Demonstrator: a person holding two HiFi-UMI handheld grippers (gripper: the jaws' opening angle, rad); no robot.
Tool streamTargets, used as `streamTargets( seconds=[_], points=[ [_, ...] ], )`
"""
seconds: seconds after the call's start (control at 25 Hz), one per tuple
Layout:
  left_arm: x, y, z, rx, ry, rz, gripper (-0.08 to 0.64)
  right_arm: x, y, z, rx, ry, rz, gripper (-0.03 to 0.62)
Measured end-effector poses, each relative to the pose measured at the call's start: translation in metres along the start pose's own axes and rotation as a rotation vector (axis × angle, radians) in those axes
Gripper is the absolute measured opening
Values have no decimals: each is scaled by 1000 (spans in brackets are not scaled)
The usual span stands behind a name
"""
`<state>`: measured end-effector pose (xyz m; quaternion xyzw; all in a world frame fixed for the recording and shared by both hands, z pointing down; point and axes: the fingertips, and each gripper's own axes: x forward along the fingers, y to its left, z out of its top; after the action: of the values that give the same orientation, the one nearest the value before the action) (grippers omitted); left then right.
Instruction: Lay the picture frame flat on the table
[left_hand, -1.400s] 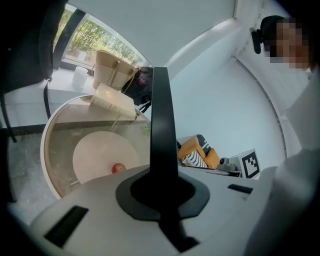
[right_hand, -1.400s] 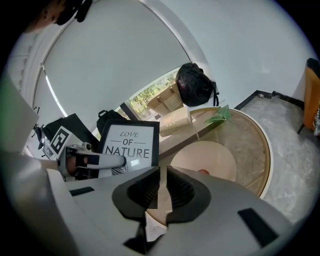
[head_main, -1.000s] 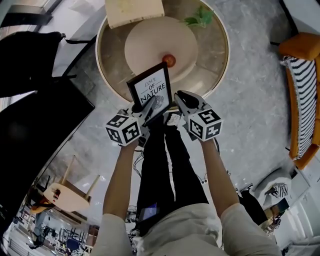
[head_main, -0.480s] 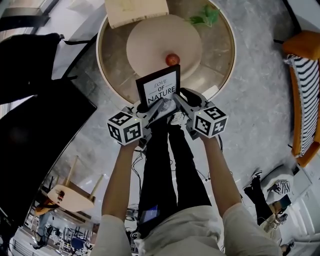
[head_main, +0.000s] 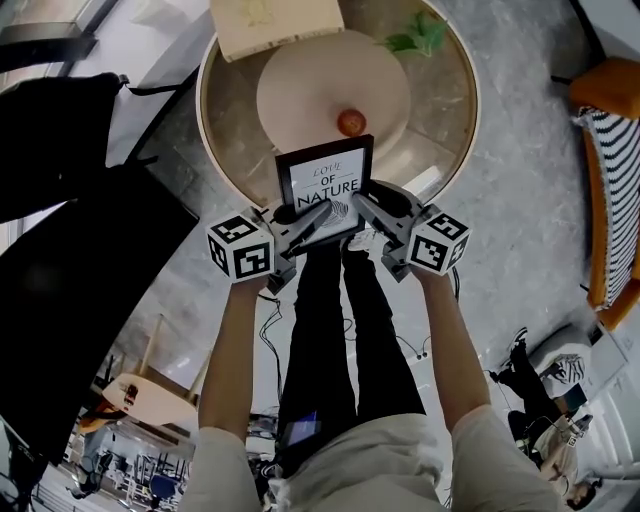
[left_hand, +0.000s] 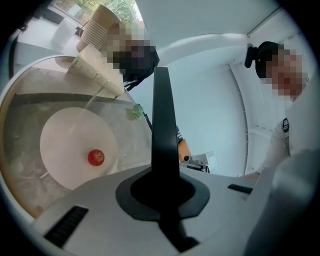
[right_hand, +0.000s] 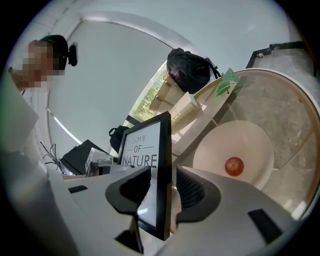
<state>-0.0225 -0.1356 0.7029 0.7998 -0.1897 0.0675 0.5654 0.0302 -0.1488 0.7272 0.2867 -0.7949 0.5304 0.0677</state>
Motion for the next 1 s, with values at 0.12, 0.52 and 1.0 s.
streamTargets(
  seconds=[0.12, 0.52, 1.0],
  points=[
    [1, 0, 0, 16, 45, -36, 28, 4, 6, 0, 11, 5, 49, 150],
    [4, 1, -1, 0, 98, -103, 28, 4, 2, -3, 92, -9, 81, 166],
    [24, -13, -12, 24, 149, -194, 28, -10, 11, 12, 233, -159, 207, 144]
  ],
)
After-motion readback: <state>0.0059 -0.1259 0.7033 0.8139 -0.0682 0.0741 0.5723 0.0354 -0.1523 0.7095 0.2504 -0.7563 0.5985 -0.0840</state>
